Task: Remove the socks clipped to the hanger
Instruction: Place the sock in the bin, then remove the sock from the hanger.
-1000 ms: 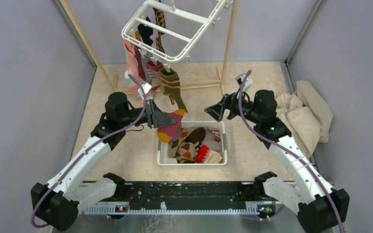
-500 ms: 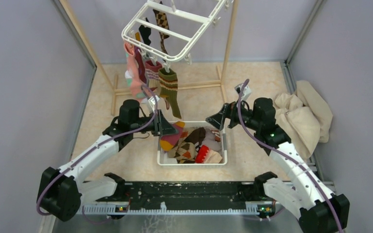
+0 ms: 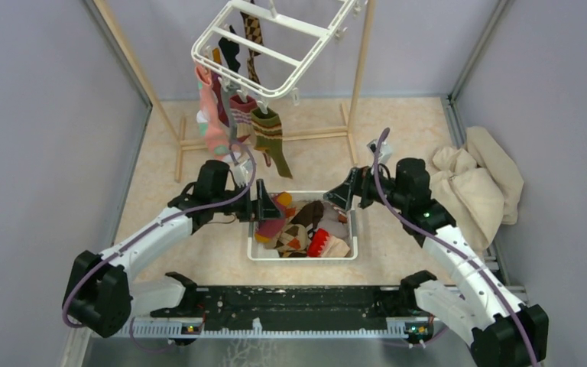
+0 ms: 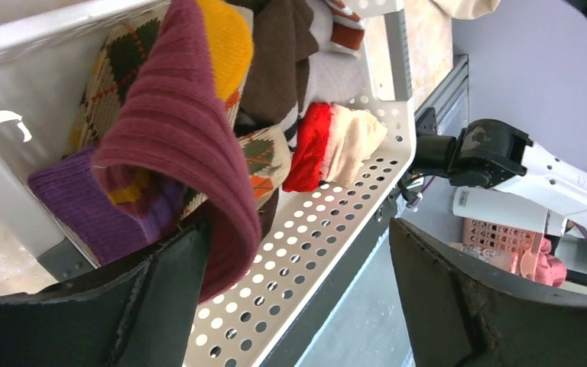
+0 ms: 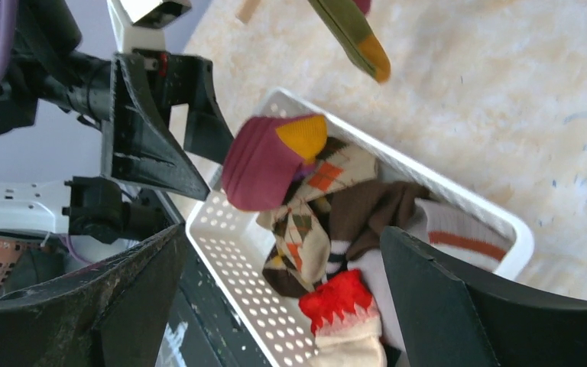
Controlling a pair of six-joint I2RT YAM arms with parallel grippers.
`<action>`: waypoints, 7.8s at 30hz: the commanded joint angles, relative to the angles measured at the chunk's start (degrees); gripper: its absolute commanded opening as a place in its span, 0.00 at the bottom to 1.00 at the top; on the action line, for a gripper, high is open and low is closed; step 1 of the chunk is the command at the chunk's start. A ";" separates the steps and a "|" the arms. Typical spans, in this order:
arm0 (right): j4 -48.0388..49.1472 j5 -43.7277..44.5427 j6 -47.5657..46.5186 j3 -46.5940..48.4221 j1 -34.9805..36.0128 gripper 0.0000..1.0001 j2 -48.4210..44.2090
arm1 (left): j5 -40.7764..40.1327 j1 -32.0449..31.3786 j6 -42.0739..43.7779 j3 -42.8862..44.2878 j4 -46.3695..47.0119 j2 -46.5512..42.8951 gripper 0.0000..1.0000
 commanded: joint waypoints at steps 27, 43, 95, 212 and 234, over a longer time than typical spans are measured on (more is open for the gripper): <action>-17.31 3.29 6.14 -8.88 0.47 0.98 -18.97 | -7.36 -0.64 2.96 -1.34 -18.69 -30.81 0.99; -1.23 8.07 5.77 -3.56 1.84 0.98 -9.21 | -13.20 -0.68 -0.90 -2.03 -18.70 -37.16 0.99; 51.35 10.62 4.56 17.35 16.26 0.00 45.28 | -19.47 -0.54 0.90 -1.94 -8.50 -25.81 0.99; 58.96 77.55 -33.67 5.18 48.84 0.98 16.30 | -8.12 11.97 8.33 12.54 9.70 -8.88 0.09; 56.84 57.15 -33.69 23.95 37.13 0.82 32.97 | -5.17 12.67 7.99 11.42 12.61 -7.71 0.10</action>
